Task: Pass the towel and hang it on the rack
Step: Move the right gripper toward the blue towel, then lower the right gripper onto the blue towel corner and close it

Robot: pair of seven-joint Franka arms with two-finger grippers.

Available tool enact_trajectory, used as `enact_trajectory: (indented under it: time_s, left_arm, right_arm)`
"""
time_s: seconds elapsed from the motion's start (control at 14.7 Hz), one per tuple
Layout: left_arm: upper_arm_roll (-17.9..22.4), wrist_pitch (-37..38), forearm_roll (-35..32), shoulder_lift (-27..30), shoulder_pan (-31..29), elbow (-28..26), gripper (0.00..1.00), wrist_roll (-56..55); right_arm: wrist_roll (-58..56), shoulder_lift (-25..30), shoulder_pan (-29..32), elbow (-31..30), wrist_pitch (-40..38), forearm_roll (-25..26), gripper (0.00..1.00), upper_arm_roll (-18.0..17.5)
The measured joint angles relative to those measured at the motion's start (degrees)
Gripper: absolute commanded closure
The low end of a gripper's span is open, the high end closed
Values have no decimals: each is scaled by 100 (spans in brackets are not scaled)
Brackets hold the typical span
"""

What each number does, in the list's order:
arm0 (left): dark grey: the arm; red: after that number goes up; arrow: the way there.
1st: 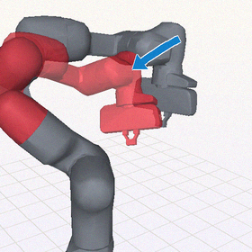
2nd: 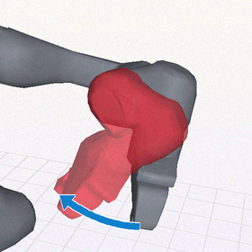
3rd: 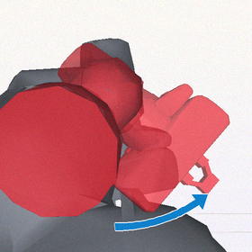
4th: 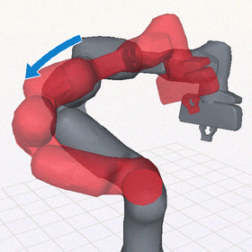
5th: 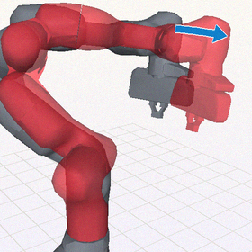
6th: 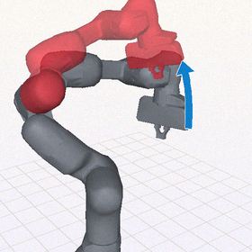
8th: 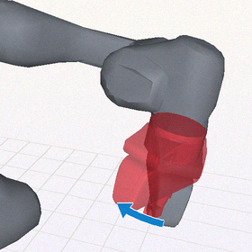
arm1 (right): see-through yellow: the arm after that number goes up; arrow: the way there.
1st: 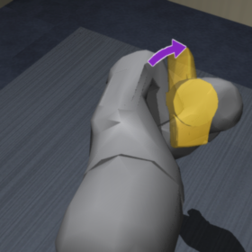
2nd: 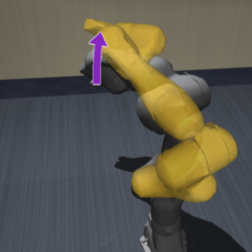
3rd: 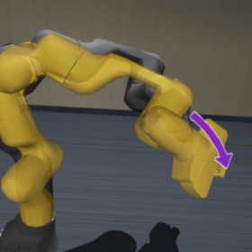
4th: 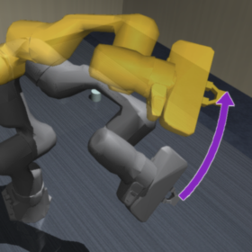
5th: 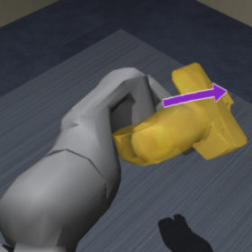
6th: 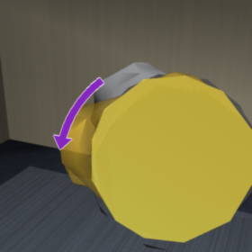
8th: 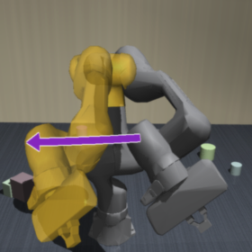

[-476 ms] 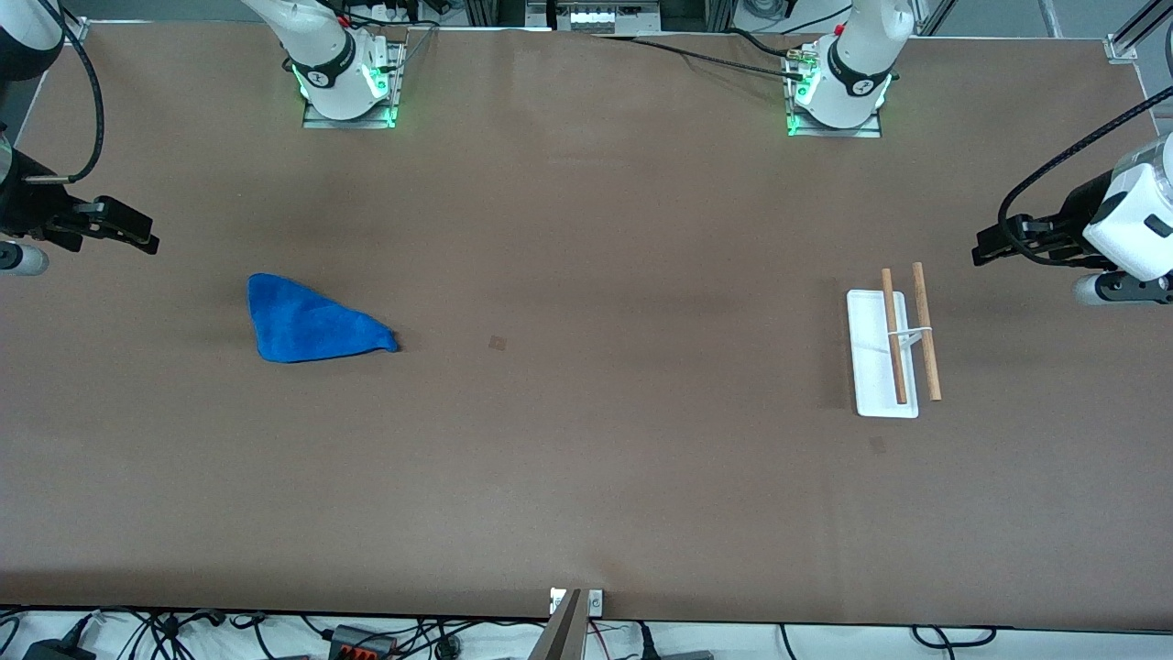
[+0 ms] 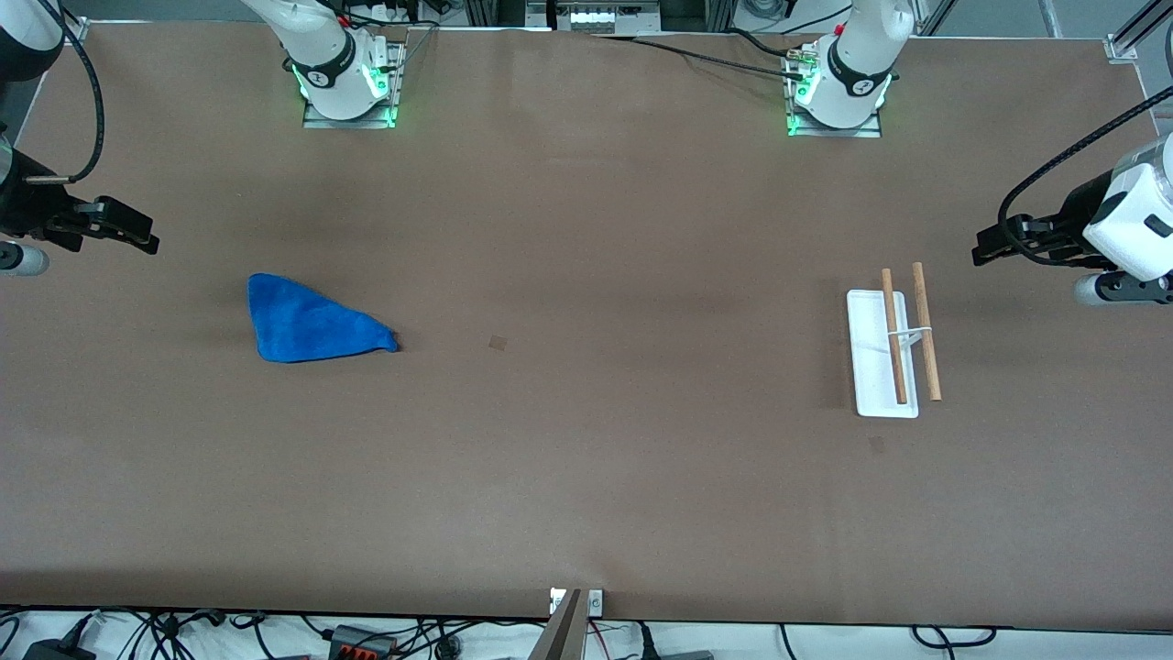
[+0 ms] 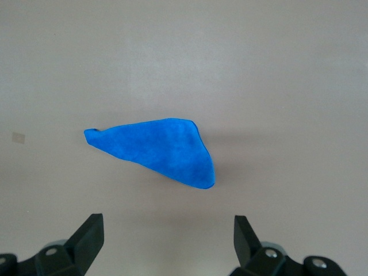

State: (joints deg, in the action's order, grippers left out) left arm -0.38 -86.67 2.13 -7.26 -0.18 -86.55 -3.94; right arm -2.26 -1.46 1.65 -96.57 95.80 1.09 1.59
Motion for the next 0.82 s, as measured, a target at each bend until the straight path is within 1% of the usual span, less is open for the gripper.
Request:
enact_trajectory:
  time_s: [0.2,0.34,0.68,0.82]
  left_arm:
    - [-4,0,0,0,0,0,0,0]
    - [-10,0,0,0,3,0,0,0]
    - [-12,0,0,0,3,0,0,0]
    - [-12,0,0,0,3,0,0,0]
  right_arm:
    - [-31,-74,3,-83,0,8,0,1]
    - [-34,-280,7,-230,12,10,0,2]
    - [-135,-1328,37,-394,61,29,0,2]
    - [-638,-1724,95,-404,64,171,0,8]
